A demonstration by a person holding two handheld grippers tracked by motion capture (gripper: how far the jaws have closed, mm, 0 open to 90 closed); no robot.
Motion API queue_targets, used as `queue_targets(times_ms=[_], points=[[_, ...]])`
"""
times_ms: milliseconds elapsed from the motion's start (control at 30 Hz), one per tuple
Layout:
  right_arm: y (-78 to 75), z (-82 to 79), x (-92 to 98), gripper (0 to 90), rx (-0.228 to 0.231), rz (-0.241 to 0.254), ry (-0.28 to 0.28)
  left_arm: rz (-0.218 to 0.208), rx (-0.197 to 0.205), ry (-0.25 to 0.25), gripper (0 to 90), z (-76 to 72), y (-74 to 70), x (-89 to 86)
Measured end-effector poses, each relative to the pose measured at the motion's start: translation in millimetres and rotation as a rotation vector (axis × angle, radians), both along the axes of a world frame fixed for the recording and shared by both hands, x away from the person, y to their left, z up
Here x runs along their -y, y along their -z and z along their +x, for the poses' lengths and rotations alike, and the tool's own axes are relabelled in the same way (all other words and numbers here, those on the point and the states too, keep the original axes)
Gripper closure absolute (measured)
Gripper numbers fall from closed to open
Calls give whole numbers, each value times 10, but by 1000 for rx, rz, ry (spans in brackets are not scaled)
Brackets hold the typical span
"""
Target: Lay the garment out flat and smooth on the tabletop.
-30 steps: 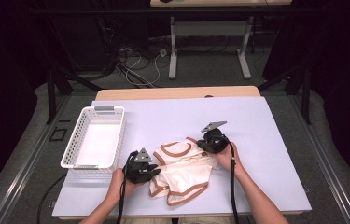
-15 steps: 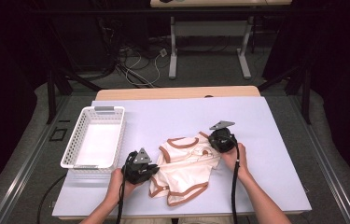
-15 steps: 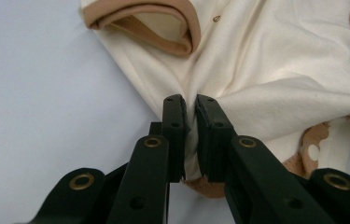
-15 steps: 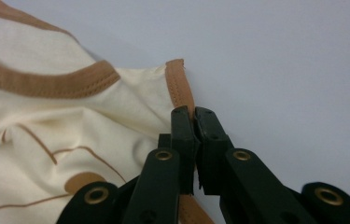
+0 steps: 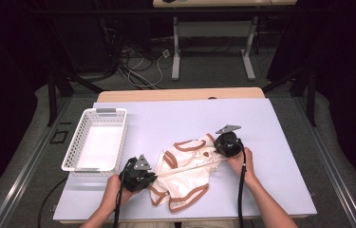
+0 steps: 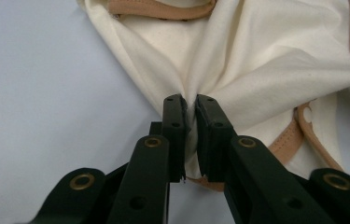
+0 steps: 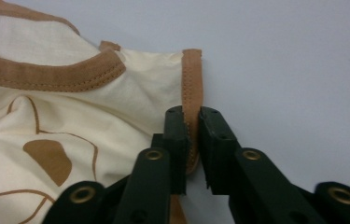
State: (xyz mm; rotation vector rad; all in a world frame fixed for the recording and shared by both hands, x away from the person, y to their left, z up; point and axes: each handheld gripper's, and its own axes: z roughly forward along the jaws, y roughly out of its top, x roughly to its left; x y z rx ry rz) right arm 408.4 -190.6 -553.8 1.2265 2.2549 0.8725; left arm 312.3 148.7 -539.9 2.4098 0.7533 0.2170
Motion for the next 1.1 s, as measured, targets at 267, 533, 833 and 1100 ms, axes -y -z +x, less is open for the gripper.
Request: queue_targets(times_ms=[267, 533, 833, 1100], points=[[-142, -53, 104, 459, -1, 32, -36, -57, 76, -52, 461, 14, -136, 11], [-203, -244, 187, 408, -61, 63, -41, -25, 125, -123, 452, 156, -123, 88], [-60, -371, 191, 455, -120, 48, -59, 70, 133, -100, 550, 405, 5, 308], [-17, -347, 181, 771, -104, 55, -97, 41, 117, -41, 865, 435, 114, 332]])
